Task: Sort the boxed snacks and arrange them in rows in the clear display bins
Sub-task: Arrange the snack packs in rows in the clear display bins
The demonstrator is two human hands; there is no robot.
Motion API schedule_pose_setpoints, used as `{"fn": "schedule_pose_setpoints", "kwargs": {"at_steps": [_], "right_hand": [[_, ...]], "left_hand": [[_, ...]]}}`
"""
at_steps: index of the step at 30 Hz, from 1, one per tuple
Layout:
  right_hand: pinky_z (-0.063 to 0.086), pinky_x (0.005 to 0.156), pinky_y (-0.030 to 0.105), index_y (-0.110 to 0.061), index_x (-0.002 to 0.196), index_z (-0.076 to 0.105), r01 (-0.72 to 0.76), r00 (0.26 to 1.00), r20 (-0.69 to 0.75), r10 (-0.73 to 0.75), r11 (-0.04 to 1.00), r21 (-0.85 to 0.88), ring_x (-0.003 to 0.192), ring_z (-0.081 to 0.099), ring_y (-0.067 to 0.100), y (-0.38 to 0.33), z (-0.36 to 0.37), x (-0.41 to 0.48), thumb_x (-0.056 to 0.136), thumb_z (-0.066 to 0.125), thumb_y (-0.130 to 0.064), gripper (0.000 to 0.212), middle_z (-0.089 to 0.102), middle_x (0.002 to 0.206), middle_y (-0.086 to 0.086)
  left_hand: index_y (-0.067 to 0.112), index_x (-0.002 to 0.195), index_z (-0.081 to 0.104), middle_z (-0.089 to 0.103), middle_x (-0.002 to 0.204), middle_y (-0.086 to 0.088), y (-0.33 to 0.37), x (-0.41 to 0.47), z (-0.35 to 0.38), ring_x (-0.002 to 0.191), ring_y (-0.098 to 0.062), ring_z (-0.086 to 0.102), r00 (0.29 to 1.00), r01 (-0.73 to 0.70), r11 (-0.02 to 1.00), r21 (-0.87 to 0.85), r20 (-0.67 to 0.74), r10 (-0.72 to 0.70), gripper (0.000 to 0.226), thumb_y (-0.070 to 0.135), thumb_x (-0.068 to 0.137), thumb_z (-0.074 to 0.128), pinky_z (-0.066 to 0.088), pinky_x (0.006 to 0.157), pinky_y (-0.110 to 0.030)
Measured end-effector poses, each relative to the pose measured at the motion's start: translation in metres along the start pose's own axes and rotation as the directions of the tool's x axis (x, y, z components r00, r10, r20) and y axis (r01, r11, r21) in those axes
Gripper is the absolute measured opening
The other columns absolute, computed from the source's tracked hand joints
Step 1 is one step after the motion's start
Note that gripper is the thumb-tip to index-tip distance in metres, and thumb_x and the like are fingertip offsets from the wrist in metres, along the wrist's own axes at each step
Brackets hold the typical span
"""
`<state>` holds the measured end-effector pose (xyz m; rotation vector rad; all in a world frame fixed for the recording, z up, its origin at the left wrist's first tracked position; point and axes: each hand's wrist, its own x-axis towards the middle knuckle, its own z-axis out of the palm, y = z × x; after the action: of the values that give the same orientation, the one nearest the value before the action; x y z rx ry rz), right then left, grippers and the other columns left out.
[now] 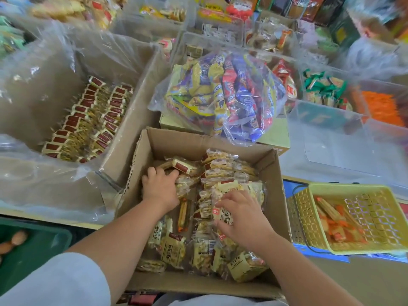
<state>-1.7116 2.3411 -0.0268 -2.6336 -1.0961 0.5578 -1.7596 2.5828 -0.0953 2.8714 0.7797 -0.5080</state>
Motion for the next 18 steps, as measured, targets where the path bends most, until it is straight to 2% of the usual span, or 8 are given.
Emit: {"fn": "schedule_pose_setpoints", "kwargs": {"at_steps": [2, 4, 10, 15, 18], "right_hand": [[0.03, 0.113, 0.035, -0.041, 0.133, 0.058, -0.003, 1.0, 0.003, 0.003, 1.0, 0.007, 0.125, 0.034, 0.007, 0.0, -0.001, 0.0, 0.089, 0.056, -0.062, 0.049, 0.046, 0.127, -0.02], [0.029, 0.112, 0.034, -0.041, 0.134, 0.058, -0.003, 1.0, 0.005, 0.003, 1.0, 0.016, 0.125, 0.034, 0.007, 0.0, -0.002, 0.001, 0.089, 0.056, -0.061, 0.049, 0.047, 0.127, -0.02], [0.035, 0.11, 0.031, -0.037, 0.128, 0.063, 0.011, 0.999, -0.049, -0.007, 0.997, 0.076, 0.124, 0.041, 0.008, -0.001, -0.012, 0.01, 0.091, 0.063, -0.054, 0.041, 0.052, 0.126, -0.017], [0.041, 0.105, 0.034, -0.031, 0.133, 0.06, 0.047, 0.997, -0.06, -0.041, 0.994, 0.1, 0.125, 0.047, 0.015, -0.012, -0.027, 0.043, 0.092, 0.064, -0.046, 0.043, 0.054, 0.131, -0.009], [0.039, 0.096, 0.026, -0.029, 0.135, 0.059, 0.098, 0.995, -0.018, -0.097, 0.992, 0.076, 0.121, 0.051, 0.015, -0.029, -0.031, 0.079, 0.094, 0.064, -0.041, 0.043, 0.055, 0.132, -0.006]], "left_hand": [[0.039, 0.141, 0.043, 0.051, 0.131, -0.008, 0.004, -0.004, 0.002, 0.118, -0.032, 0.035, 1.0, 0.018, 0.995, -0.098, -0.004, -0.019, 0.067, 0.028, 0.08, 0.069, 0.042, 0.096, -0.05], [0.04, 0.141, 0.046, 0.051, 0.128, -0.006, 0.005, -0.008, 0.002, 0.117, -0.032, 0.034, 0.999, 0.034, 0.983, -0.18, -0.007, -0.036, 0.065, 0.021, 0.082, 0.066, 0.044, 0.094, -0.051], [0.043, 0.142, 0.048, 0.053, 0.122, 0.001, -0.009, -0.043, -0.028, 0.116, -0.028, 0.036, 0.997, 0.034, 0.936, -0.35, -0.047, -0.054, 0.071, 0.034, 0.078, 0.077, 0.045, 0.093, -0.045], [0.045, 0.135, 0.053, 0.047, 0.106, 0.017, -0.027, -0.111, -0.057, 0.106, -0.013, 0.032, 0.966, -0.114, 0.86, -0.497, -0.258, -0.021, 0.081, 0.039, 0.063, 0.089, 0.038, 0.085, -0.032], [0.041, 0.13, 0.059, 0.055, 0.109, 0.015, -0.034, -0.147, -0.056, 0.104, -0.014, 0.035, 0.924, -0.184, 0.889, -0.419, -0.382, 0.011, 0.087, 0.031, 0.051, 0.095, 0.039, 0.081, -0.032]]}}
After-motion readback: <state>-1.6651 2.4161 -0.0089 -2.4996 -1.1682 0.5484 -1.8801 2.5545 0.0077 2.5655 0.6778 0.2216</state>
